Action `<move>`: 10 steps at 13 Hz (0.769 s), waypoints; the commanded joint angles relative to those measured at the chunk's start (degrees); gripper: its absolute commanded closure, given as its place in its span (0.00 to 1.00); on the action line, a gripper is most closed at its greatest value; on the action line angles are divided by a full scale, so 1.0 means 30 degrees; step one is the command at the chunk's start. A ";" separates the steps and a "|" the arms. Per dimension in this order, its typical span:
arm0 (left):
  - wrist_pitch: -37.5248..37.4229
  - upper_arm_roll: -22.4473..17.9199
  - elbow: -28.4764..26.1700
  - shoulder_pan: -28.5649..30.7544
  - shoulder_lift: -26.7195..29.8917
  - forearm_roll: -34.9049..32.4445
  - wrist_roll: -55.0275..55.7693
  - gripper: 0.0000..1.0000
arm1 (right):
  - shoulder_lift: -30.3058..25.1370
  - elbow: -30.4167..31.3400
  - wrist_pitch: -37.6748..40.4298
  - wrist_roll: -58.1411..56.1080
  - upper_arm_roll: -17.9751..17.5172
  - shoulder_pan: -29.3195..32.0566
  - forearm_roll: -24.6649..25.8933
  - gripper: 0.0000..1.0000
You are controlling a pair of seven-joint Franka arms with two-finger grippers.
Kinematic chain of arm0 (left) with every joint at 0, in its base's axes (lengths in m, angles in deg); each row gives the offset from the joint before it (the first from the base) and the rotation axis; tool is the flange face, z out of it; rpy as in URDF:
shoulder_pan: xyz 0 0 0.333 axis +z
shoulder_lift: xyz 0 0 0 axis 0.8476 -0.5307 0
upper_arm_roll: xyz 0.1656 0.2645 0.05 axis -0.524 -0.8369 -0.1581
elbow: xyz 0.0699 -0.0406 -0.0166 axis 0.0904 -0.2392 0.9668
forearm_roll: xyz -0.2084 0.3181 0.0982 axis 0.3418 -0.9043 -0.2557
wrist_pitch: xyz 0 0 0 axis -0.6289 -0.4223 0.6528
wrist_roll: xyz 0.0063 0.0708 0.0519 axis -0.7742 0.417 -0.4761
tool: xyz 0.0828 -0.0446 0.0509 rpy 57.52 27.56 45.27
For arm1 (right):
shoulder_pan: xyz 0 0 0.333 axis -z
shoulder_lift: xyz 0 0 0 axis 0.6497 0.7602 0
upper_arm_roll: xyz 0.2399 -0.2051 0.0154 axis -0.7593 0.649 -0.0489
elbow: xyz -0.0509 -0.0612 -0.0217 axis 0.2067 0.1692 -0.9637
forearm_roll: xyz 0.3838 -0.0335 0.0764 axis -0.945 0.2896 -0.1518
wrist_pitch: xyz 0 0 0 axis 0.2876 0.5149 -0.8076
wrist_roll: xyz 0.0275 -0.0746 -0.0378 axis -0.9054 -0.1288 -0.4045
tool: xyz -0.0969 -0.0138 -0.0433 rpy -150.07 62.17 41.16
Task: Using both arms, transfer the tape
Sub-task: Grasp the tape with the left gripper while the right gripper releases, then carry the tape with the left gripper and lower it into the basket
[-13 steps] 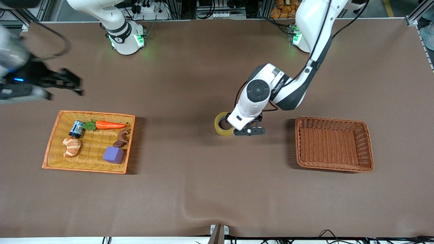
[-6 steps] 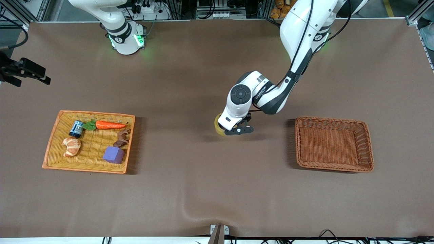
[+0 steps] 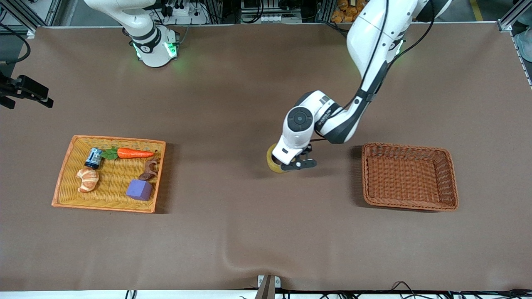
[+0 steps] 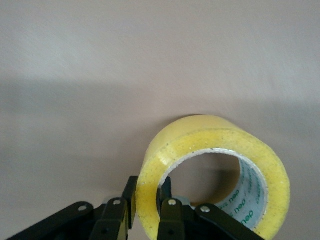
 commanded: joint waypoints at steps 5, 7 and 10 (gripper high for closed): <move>-0.2573 0.0394 -0.1146 0.6249 0.4581 -0.0184 -0.5920 1.00 | -0.0202 0.0135 0.0119 -0.0179 -0.0406 0.0399 0.0257 0.00; -0.2575 0.0686 -0.1993 0.7981 0.4875 -0.0153 -0.7126 1.00 | -0.0173 0.0135 0.0091 -0.0150 -0.0406 0.0399 0.0228 0.00; -0.1498 0.1155 -0.3984 1.1228 0.5548 -0.0183 -1.0510 1.00 | -0.0114 0.0135 0.0031 -0.0120 -0.0406 0.0370 -0.0180 0.00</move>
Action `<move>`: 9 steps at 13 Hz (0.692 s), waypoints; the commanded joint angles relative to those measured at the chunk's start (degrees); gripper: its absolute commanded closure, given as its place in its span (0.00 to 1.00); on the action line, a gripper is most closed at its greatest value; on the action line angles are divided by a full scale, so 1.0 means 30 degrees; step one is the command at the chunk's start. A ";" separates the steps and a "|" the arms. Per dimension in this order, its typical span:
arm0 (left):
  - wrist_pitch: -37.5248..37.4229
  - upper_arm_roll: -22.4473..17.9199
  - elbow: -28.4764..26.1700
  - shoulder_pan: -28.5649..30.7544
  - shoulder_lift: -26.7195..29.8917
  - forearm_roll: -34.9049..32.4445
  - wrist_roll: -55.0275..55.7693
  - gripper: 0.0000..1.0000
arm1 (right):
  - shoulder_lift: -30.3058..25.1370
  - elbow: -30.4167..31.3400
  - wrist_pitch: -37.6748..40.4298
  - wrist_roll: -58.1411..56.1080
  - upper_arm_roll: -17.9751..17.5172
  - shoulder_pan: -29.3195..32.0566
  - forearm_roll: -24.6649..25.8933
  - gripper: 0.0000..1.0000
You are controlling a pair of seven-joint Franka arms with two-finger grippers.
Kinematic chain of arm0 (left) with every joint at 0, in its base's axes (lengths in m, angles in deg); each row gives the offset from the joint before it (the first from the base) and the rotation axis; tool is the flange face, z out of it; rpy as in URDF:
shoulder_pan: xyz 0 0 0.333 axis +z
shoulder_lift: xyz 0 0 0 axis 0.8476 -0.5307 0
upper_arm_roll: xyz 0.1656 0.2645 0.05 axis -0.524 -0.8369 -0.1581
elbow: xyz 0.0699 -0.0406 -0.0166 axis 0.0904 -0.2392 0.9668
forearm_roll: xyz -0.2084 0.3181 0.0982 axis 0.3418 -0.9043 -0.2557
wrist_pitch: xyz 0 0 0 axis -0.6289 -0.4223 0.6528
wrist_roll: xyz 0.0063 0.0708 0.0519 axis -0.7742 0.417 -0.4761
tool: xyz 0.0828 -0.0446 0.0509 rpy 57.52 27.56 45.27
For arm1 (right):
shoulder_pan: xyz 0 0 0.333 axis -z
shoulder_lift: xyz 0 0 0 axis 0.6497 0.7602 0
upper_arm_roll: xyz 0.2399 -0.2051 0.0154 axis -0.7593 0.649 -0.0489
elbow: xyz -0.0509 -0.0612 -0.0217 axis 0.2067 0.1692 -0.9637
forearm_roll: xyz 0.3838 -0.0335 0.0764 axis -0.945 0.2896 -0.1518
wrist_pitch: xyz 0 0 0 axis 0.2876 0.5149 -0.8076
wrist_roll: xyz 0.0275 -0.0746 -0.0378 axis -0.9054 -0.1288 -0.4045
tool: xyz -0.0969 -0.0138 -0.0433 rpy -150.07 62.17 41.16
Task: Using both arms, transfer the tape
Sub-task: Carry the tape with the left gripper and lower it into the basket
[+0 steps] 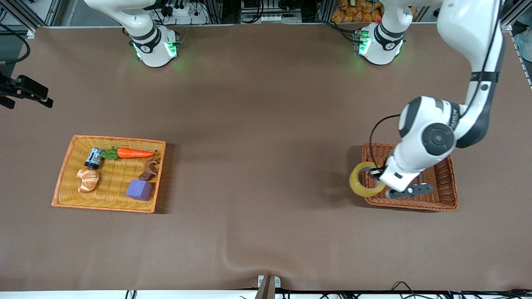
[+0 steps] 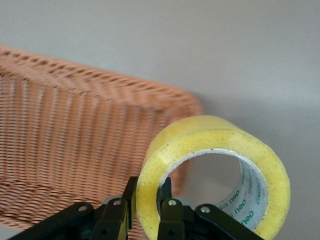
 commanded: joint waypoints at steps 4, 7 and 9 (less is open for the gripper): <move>0.3713 0.1877 -0.4335 0.5898 0.1022 -0.0157 -0.4992 1.00 | -0.0124 0.0105 0.0125 -0.0295 -0.0340 0.0419 -0.0196 0.00; 0.4277 0.1849 -0.4371 0.6284 0.0406 -0.0304 -0.4965 0.45 | -0.0124 0.0075 0.0008 -0.0325 -0.0340 0.0391 -0.0196 0.00; 0.4336 0.1848 -0.4195 0.6284 0.0812 -0.0333 -0.4877 0.00 | -0.0095 0.0046 -0.0022 -0.0325 -0.0340 0.0390 -0.0196 0.00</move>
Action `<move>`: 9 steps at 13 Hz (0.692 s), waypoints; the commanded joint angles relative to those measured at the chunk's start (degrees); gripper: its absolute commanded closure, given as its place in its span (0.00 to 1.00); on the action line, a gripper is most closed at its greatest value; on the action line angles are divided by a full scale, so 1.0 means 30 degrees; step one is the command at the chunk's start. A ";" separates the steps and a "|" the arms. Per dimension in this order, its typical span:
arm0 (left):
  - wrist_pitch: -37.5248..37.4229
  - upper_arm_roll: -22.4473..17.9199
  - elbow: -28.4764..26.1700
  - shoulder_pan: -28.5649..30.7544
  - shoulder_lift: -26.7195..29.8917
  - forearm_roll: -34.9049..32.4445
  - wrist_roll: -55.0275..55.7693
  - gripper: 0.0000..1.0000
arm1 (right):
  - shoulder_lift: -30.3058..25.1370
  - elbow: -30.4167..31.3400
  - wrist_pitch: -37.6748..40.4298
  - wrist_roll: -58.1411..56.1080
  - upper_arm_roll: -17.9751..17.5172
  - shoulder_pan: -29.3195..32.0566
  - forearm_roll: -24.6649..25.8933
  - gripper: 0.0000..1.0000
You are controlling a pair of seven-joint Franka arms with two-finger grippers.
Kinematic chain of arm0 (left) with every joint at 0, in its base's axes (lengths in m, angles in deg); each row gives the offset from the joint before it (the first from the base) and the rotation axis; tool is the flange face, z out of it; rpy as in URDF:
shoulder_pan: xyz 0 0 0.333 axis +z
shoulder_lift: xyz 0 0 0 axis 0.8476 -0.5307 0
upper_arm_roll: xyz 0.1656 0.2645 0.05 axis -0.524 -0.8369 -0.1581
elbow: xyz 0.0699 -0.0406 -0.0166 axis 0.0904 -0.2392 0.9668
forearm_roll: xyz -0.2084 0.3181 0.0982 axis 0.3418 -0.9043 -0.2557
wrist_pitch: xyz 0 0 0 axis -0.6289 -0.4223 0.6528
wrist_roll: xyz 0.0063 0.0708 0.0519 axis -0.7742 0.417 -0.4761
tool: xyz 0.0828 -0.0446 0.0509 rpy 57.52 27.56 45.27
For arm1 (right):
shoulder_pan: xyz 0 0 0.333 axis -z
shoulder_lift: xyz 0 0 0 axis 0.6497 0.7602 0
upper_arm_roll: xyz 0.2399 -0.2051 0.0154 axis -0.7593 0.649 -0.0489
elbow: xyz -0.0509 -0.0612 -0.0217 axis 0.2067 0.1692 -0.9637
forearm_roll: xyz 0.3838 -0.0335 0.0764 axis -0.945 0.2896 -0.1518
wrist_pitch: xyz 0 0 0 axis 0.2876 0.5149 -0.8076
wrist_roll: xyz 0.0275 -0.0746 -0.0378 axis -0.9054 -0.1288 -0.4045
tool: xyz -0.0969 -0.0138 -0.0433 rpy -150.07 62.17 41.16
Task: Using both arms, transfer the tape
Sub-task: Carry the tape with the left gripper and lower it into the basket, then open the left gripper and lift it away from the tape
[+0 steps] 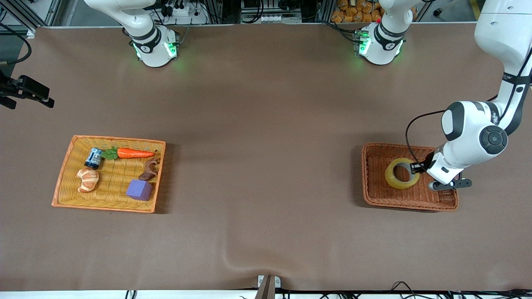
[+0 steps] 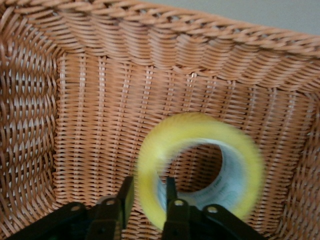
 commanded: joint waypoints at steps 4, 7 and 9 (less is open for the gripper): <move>-0.2034 0.0302 0.2021 0.0052 0.3157 -0.0392 0.0155 0.00 | 0.0120 -0.0075 -0.0067 -0.0295 -0.0282 0.0390 -0.0154 0.00; -0.7474 0.0680 0.5943 -0.0037 0.4331 -0.0218 0.0155 0.00 | 0.0150 -0.0076 -0.0360 -0.0295 -0.0282 0.0244 -0.0183 0.00; -1.1113 0.1530 0.8174 -0.0037 0.5239 -0.0099 0.0534 0.00 | 0.0150 -0.0076 -0.0360 -0.0324 -0.0282 0.0244 -0.0154 0.00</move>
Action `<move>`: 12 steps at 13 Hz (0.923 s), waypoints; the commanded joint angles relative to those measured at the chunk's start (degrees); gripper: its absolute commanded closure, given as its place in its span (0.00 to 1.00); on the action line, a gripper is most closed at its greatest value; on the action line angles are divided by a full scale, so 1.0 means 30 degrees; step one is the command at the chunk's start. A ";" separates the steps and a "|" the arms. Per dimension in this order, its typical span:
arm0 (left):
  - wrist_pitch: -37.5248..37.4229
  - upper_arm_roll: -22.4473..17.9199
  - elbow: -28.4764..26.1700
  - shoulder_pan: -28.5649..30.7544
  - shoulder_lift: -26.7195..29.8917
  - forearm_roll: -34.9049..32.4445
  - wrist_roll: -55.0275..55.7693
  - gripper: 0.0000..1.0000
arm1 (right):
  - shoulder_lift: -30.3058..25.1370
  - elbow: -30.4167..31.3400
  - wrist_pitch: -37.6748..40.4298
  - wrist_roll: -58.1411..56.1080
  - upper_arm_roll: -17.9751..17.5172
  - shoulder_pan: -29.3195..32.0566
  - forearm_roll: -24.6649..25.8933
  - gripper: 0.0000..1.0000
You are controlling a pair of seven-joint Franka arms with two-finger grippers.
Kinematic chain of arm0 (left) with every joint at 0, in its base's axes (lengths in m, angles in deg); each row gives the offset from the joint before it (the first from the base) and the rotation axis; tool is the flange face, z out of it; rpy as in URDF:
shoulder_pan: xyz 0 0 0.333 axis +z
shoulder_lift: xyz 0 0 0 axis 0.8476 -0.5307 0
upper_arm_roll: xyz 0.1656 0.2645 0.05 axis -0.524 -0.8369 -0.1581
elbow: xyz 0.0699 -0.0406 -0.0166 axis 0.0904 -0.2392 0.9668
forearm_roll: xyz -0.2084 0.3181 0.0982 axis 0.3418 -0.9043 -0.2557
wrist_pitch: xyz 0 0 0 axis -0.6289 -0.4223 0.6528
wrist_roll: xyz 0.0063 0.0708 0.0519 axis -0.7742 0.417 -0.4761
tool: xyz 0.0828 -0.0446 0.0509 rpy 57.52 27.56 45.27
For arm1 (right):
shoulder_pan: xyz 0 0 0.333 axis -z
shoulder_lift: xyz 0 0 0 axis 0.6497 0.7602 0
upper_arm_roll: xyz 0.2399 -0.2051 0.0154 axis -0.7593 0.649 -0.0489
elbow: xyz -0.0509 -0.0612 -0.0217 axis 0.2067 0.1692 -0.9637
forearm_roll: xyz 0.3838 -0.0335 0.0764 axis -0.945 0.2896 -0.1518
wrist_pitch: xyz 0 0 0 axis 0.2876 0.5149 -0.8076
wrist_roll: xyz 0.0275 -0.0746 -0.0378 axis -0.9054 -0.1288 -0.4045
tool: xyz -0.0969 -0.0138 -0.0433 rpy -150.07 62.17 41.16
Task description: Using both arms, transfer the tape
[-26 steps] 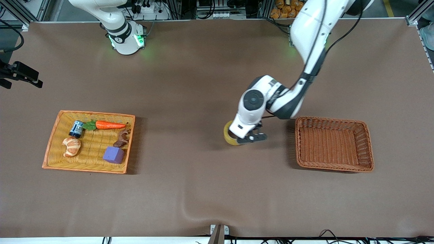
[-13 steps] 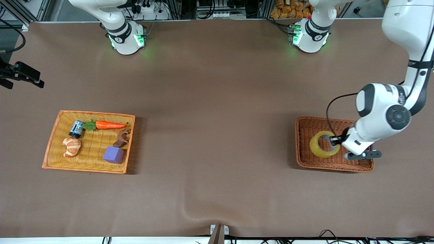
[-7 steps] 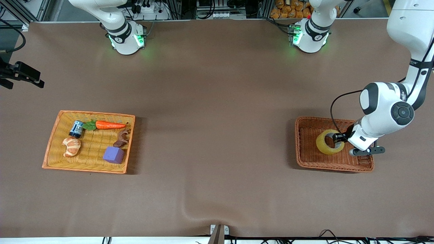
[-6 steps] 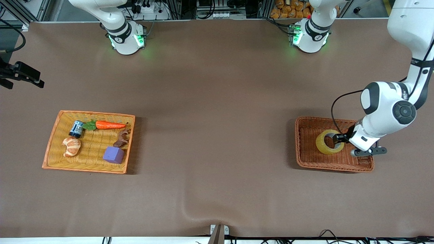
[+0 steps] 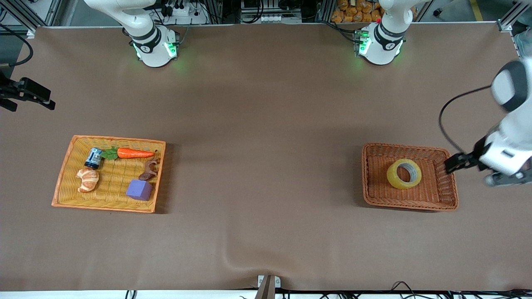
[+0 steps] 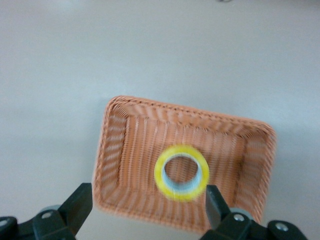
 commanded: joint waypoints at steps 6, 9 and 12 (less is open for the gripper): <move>-0.6254 0.0773 0.1815 -0.0033 0.3740 0.2358 0.0233 0.00 | 0.0295 -0.0368 -0.0054 -0.0248 -0.0190 0.0449 -0.0153 0.00; -0.6316 0.0979 0.1873 -0.0034 0.3450 0.2538 -0.0847 0.00 | 0.0295 -0.0572 0.0005 -0.0014 -0.0190 0.0420 -0.0095 0.00; -0.6316 0.0979 0.1961 -0.0004 0.3333 0.2567 -0.0881 0.00 | 0.0324 -0.0719 0.0034 0.0045 -0.0190 0.0302 -0.0123 0.00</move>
